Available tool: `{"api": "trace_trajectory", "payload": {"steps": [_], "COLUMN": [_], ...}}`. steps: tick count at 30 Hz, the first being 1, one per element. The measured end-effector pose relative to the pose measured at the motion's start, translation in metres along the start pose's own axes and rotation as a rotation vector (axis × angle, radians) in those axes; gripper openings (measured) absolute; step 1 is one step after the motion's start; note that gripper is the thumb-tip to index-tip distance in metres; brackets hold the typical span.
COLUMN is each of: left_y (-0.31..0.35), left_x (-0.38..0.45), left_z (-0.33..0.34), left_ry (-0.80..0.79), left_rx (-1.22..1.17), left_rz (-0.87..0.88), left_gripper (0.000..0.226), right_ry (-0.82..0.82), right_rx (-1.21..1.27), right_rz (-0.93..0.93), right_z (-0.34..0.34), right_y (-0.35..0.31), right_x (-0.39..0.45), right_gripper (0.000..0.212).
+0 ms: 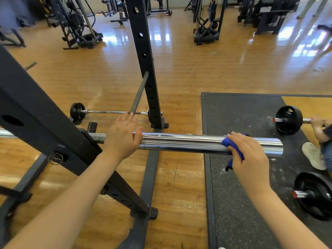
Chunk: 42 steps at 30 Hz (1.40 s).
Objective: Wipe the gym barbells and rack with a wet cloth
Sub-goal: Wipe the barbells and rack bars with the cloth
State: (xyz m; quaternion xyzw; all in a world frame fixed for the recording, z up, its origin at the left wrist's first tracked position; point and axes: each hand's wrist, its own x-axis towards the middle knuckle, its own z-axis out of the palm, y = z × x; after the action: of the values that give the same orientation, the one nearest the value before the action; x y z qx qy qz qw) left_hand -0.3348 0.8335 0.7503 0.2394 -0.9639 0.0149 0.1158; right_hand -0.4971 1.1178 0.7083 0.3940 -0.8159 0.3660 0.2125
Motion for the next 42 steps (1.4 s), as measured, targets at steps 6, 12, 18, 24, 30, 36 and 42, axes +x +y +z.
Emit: {"api": "trace_trajectory", "payload": {"steps": [6,12,18,24,30,36,42], "left_y": [0.001,0.004,0.006,0.004,0.005,0.004,0.003], "left_x": [0.01,0.02,-0.022,-0.026,-0.015,0.002,0.027], "left_z": [-0.006,-0.014,0.006,0.016,0.012,-0.003,-0.013], "left_ry": [-0.077,-0.047,0.166,0.169,0.158,0.003,-0.1], "left_rx": [-0.02,-0.014,-0.073,-0.017,-0.022,-0.046,-0.173], "left_rz": [-0.099,-0.132,-0.121,-0.102,-0.112,-0.127,-0.209], "left_gripper": [0.067,0.059,0.062,0.057,0.061,0.07,0.051], "right_ry": [0.055,0.102,0.089,-0.201,-0.088,-0.036,0.055], "right_rx": [0.13,0.147,0.112,-0.053,-0.025,0.058,0.029], "right_rz": [-0.06,-0.02,0.038,0.082,-0.02,-0.05,0.016], "right_z": [0.0,-0.011,-0.016,-0.007,-0.006,-0.01,-0.018], "right_y": [-0.002,-0.005,-0.004,-0.011,-0.001,-0.005,-0.014], "right_x": [-0.031,-0.009,0.04,0.036,0.0,-0.03,0.016], "right_gripper": [0.03,0.029,0.026,0.034,0.035,0.044,0.036]}}
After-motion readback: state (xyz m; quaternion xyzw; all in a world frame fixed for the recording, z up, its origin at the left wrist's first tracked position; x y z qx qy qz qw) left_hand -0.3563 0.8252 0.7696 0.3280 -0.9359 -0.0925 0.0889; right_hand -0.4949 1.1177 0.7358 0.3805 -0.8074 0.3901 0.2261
